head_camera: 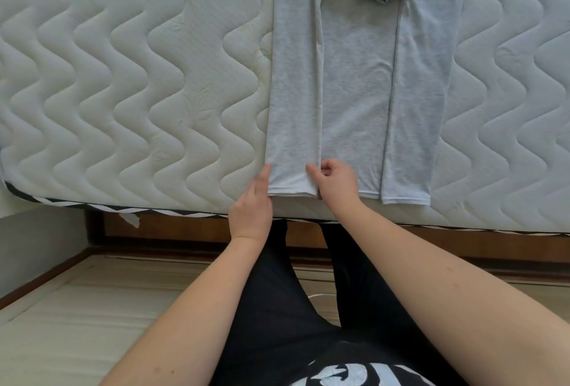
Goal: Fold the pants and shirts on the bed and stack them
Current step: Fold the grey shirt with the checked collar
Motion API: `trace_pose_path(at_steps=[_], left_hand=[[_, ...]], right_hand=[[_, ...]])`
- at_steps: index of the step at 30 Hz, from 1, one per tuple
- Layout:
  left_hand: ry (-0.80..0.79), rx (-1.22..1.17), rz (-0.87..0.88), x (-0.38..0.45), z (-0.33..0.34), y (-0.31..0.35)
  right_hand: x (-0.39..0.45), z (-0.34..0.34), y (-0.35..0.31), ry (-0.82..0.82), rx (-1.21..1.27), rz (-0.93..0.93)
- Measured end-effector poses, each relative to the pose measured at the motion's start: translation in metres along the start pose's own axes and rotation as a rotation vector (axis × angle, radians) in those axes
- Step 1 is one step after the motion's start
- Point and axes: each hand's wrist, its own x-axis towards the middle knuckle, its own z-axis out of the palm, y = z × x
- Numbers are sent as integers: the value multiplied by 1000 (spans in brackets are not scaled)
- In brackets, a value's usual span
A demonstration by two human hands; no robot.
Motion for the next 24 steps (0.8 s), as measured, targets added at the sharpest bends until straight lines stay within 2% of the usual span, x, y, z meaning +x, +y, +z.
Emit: trace_pose_path(at_steps=[3, 6, 8, 11, 14, 19, 24], left_hand=[[-62, 25, -105, 5, 4, 1], [-89, -38, -270, 10, 8, 0], [-93, -79, -329, 12, 7, -2], [-104, -101, -317, 14, 1, -7], [4, -211, -238, 30, -12, -4], [95, -408, -60, 108, -36, 28], [65, -456, -227, 191, -55, 67]], right_hand=[[6, -5, 8, 18, -72, 38], [13, -15, 14, -21, -266, 34], [16, -20, 14, -22, -312, 44], [20, -25, 7, 19, -256, 32], [31, -30, -14, 84, -115, -38], [72, -31, -84, 164, -26, -210], [114, -24, -149, 183, -215, -225]])
